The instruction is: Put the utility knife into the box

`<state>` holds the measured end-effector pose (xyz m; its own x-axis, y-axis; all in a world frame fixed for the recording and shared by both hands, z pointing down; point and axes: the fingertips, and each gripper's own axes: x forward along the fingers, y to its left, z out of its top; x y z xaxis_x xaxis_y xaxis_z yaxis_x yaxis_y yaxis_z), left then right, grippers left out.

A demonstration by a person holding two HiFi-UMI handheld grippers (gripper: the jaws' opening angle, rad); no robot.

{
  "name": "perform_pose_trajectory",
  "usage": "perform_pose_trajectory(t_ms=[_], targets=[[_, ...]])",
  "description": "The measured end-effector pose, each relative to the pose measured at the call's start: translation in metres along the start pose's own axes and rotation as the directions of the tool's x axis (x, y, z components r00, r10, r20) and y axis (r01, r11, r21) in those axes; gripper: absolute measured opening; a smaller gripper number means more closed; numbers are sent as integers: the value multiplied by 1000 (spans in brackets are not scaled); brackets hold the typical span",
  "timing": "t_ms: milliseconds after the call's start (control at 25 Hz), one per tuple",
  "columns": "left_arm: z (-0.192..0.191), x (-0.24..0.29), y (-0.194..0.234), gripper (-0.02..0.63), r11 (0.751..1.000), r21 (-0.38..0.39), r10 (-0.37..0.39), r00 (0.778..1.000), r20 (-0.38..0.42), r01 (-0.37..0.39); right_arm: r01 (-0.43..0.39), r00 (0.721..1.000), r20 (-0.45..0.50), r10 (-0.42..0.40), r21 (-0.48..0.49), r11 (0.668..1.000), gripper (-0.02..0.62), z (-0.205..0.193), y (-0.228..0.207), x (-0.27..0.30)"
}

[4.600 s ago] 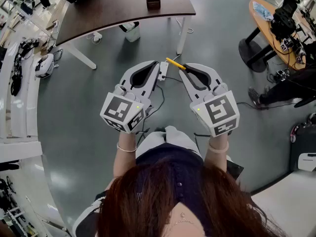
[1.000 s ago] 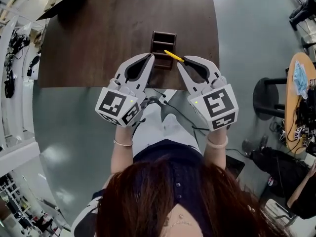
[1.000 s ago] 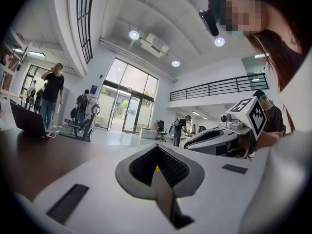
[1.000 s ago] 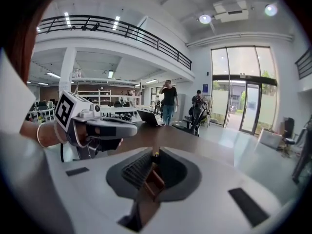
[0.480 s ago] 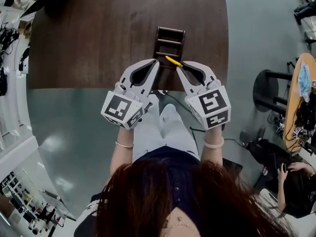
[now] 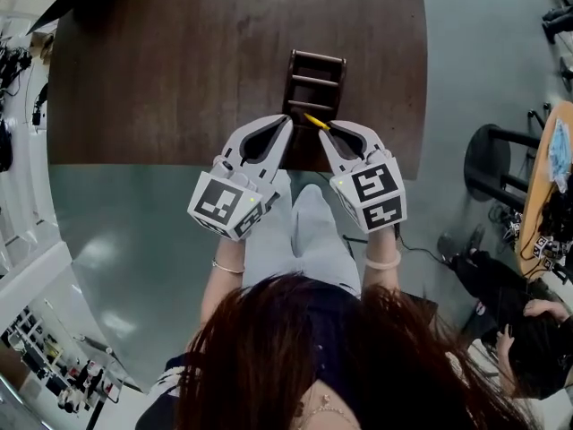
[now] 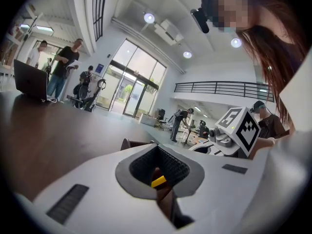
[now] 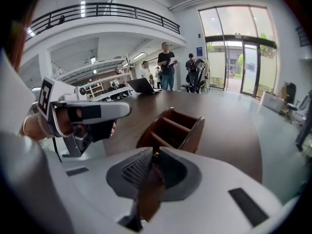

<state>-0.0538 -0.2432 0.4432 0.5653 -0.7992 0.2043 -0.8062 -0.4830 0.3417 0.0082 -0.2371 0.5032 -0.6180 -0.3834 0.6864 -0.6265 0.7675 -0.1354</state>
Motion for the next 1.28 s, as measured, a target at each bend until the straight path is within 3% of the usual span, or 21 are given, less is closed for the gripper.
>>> perform_pose_trajectory(t_ms=[440, 680, 920, 1280], targets=[[-11, 1, 1, -6, 1000, -21, -16, 999, -27, 16, 42, 999, -2, -42, 50, 998, 51, -13, -6, 12], [-3, -3, -3, -6, 999, -5, -32, 999, -19, 32, 77, 996, 49, -81, 76, 994, 51, 0, -12, -4], [28, -1, -22, -6, 997, 49, -67, 997, 24, 65, 110, 975, 188, -122, 73, 991, 49, 42, -19, -48], [84, -7, -53, -6, 987, 146, -84, 992, 91, 70, 130, 908, 399, -127, 19, 991, 15, 108, -4, -118]])
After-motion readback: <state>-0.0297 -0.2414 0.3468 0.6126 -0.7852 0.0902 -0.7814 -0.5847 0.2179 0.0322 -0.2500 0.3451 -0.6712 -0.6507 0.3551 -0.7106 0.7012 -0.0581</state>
